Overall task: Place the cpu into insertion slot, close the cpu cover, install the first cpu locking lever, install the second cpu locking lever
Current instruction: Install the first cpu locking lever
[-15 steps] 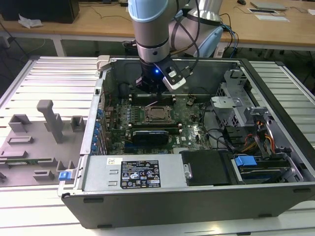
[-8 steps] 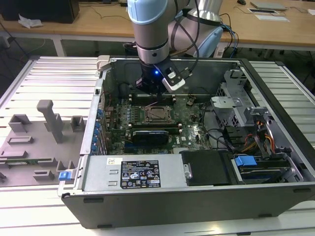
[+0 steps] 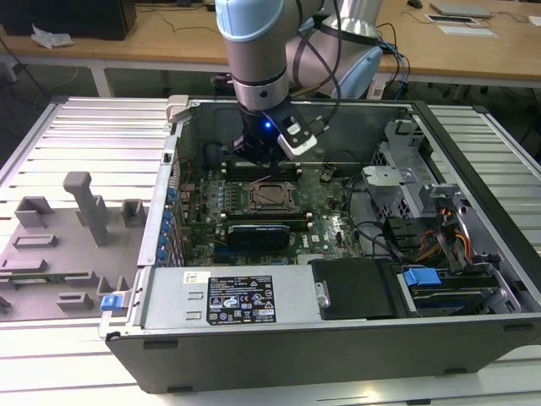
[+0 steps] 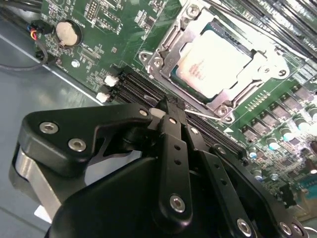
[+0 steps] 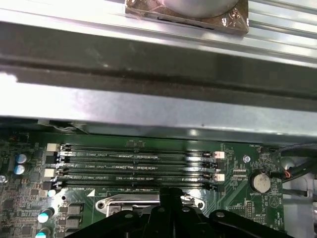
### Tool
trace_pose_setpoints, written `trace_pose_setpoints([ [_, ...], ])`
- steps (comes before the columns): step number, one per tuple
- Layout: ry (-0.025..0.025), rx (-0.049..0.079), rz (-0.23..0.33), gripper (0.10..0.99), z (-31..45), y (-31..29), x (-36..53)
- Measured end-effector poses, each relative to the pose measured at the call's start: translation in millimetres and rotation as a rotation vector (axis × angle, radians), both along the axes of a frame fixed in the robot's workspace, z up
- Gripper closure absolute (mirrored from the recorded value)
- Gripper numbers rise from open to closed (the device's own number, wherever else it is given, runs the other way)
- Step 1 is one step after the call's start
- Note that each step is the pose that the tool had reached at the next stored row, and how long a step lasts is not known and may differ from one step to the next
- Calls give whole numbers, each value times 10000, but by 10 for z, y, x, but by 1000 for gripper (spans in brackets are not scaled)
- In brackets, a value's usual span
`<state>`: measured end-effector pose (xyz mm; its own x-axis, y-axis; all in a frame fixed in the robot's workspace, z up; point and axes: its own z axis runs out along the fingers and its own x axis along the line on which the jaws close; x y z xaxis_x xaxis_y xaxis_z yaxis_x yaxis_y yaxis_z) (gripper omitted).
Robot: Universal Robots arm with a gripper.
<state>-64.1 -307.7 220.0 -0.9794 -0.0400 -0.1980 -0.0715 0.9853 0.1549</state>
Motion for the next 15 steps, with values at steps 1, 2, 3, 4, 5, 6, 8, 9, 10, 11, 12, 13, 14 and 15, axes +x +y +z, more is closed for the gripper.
trace_pose_setpoints([
  [1,-72,0,-8,980,-2,3,-4],
  [2,-155,2,-9,980,-4,4,-6],
  [3,-369,0,-11,980,-7,4,-11],
  [4,-481,1,-11,980,-9,4,-14],
  [5,-596,1,-11,980,-10,4,-17],
  [6,-776,1,-12,980,-13,4,-22],
  [8,-846,1,-12,980,-16,5,-24],
  [9,-852,-1,-14,980,-16,5,-27],
  [10,-881,-2,-14,980,-18,5,-42],
  [11,-919,-1,-13,980,-22,6,-56],
  [12,-961,0,-13,980,-27,9,-74],
  [13,-995,-1,-13,980,-30,11,-91],
  [14,-1061,0,-13,980,-39,14,-120],
  [15,-1149,0,-23,980,-50,15,-138],
])
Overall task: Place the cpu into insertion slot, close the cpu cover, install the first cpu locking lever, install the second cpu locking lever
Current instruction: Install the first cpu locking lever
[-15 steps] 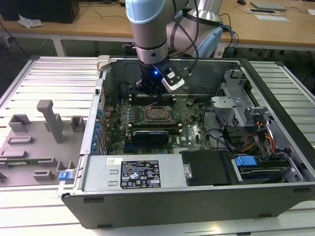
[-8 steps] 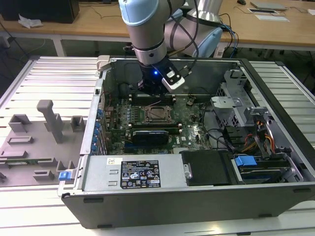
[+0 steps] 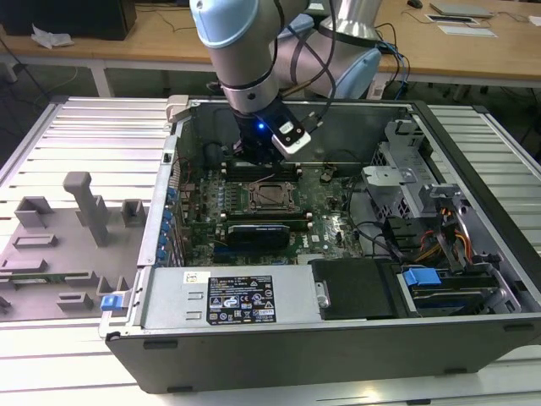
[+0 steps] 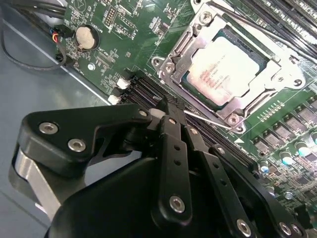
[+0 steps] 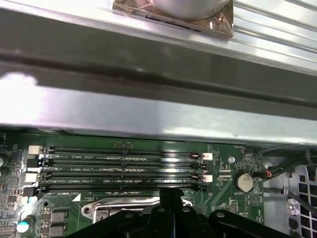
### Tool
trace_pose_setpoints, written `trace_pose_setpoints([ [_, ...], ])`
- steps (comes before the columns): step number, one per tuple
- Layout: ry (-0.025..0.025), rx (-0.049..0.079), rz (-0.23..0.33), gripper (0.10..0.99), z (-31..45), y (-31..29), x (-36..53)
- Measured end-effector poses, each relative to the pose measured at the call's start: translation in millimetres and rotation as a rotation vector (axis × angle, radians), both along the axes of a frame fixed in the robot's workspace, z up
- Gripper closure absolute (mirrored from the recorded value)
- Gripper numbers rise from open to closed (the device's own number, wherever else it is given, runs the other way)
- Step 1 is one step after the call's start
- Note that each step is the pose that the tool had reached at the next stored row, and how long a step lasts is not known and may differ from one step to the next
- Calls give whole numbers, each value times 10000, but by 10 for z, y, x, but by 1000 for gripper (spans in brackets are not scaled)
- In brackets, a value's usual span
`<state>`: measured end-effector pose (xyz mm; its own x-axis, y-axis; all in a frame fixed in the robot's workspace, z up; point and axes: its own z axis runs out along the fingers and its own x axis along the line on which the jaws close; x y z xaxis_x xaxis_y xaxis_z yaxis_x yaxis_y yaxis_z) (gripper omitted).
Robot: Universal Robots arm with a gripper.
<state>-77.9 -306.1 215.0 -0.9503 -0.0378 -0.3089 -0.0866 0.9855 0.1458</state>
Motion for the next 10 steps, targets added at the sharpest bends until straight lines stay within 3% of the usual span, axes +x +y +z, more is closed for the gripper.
trace_pose_setpoints([
  [1,-77,0,-22,980,-9,1,-8],
  [2,-120,-1,-76,980,-19,3,-12],
  [6,-122,-4,-604,980,-52,9,-17],
  [10,-122,-5,-775,980,-63,30,-23],
])
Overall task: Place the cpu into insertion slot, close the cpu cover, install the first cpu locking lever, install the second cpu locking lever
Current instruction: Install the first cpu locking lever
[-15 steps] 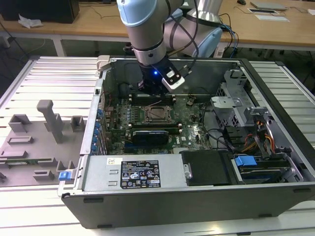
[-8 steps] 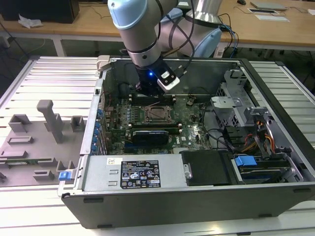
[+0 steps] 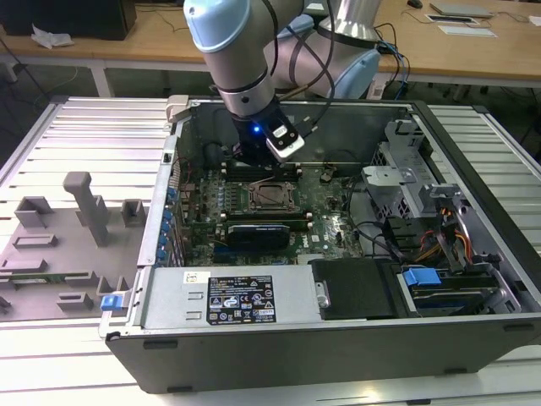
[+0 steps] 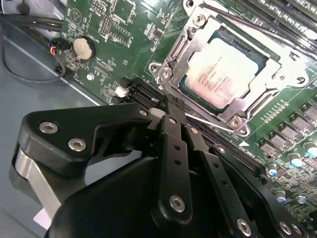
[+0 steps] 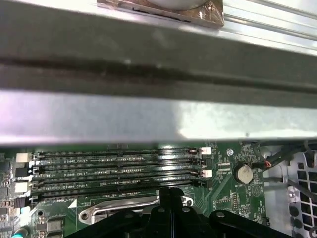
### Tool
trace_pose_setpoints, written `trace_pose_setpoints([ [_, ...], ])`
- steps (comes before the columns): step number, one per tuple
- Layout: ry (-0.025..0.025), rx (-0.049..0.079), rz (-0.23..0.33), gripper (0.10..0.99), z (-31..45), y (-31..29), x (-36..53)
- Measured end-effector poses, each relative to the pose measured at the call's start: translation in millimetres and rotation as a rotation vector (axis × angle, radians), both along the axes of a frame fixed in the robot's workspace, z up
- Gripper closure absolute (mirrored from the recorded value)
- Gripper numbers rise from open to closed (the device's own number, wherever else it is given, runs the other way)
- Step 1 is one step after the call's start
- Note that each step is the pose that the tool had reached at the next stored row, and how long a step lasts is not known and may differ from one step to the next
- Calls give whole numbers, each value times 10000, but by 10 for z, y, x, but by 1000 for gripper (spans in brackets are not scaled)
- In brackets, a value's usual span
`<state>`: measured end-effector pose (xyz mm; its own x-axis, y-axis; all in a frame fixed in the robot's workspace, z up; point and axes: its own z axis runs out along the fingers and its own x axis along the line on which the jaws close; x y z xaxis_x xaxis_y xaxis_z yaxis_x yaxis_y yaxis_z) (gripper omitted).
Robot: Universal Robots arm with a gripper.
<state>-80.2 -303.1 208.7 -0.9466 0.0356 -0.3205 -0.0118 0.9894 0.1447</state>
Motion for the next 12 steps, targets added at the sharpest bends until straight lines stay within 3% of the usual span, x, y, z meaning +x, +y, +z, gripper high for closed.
trace_pose_setpoints([
  [12,-1,2,-844,980,-35,84,-15],
])
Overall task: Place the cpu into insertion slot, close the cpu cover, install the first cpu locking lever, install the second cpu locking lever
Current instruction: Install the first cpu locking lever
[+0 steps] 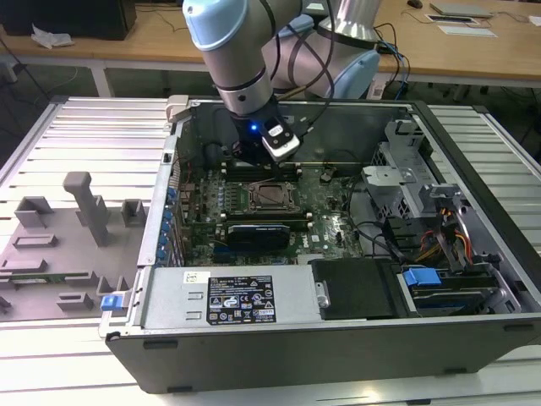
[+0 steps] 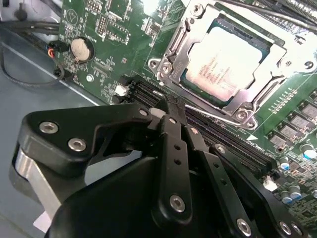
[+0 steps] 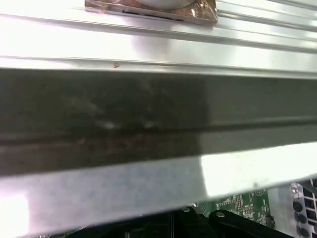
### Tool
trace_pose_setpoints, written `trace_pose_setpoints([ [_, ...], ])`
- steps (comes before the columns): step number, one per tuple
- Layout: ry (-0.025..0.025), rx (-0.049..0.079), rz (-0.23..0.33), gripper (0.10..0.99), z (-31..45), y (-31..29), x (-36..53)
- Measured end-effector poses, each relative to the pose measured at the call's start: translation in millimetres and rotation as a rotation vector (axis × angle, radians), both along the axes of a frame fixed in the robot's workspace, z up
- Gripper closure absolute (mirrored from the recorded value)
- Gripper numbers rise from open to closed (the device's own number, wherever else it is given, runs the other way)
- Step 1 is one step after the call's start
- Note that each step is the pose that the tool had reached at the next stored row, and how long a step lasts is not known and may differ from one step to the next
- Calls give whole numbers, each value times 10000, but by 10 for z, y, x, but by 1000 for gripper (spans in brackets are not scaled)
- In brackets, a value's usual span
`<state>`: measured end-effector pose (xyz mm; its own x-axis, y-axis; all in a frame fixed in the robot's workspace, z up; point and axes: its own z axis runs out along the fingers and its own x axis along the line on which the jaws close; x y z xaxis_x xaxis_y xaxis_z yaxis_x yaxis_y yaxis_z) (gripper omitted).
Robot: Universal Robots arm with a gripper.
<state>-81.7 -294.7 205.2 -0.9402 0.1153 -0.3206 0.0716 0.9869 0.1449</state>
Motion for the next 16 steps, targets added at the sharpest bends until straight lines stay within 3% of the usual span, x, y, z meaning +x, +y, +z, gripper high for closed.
trace_pose_setpoints([
  [16,1,-1,-1318,980,-42,83,0],
])
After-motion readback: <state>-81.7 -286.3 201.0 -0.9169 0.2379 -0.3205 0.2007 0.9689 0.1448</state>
